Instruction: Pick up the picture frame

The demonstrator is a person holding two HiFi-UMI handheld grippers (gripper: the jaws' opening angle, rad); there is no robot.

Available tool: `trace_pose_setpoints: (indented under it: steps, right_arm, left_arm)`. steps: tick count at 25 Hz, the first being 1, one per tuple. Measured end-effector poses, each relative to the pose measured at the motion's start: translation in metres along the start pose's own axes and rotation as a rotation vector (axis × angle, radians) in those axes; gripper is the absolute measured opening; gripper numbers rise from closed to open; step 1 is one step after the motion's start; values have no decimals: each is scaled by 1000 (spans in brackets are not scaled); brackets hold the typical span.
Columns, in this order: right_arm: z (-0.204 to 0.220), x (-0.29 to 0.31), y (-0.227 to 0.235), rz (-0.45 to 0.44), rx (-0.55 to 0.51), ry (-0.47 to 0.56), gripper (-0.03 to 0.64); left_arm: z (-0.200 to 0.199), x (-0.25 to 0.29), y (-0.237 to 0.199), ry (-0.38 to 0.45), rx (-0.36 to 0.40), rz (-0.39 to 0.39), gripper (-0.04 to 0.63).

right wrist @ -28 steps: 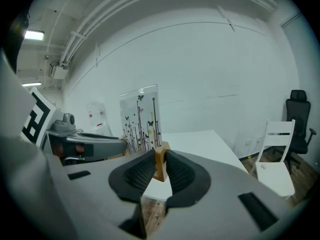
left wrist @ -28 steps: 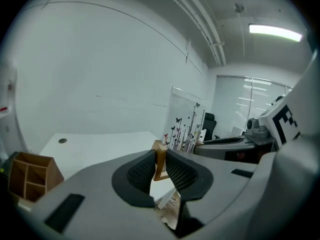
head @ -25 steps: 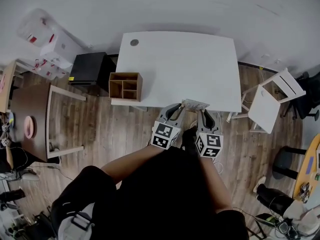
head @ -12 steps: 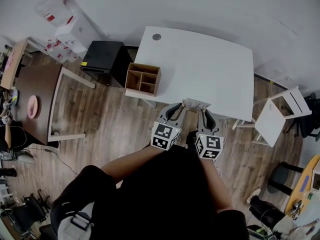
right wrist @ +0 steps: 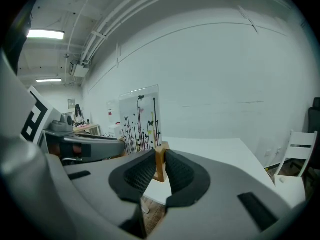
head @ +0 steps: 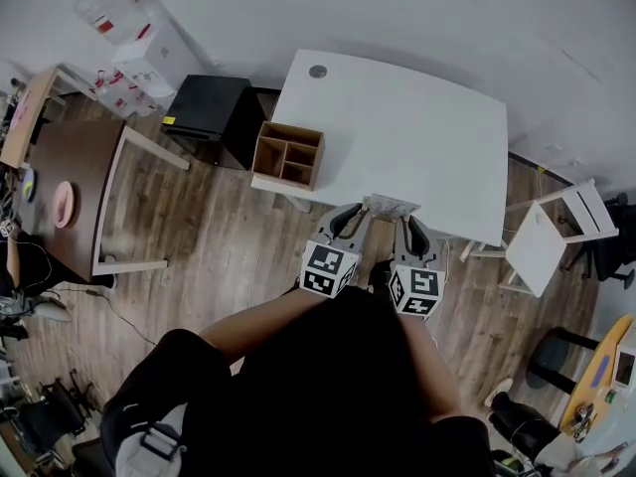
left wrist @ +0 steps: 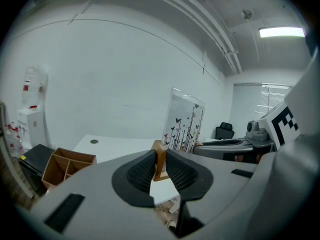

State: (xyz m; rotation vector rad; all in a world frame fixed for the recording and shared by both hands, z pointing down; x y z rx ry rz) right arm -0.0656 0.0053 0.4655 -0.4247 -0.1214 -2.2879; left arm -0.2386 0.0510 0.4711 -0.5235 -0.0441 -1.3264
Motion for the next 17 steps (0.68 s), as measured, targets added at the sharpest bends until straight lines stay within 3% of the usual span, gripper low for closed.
trace_pose_setpoints:
  steps: [17]
  right_arm:
    - [15, -8, 34, 36, 30, -13, 75]
  left_arm:
    - [9, 32, 23, -26, -1, 27, 71]
Point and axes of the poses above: the fingertips, and each gripper's own axes: x forward along the fingers, y to its right, z out of its underside, the point moved 10 cm from there along -x, backward along the fingers, and after that the axes turned 9 degrees about -x, right-handed, at the moved point
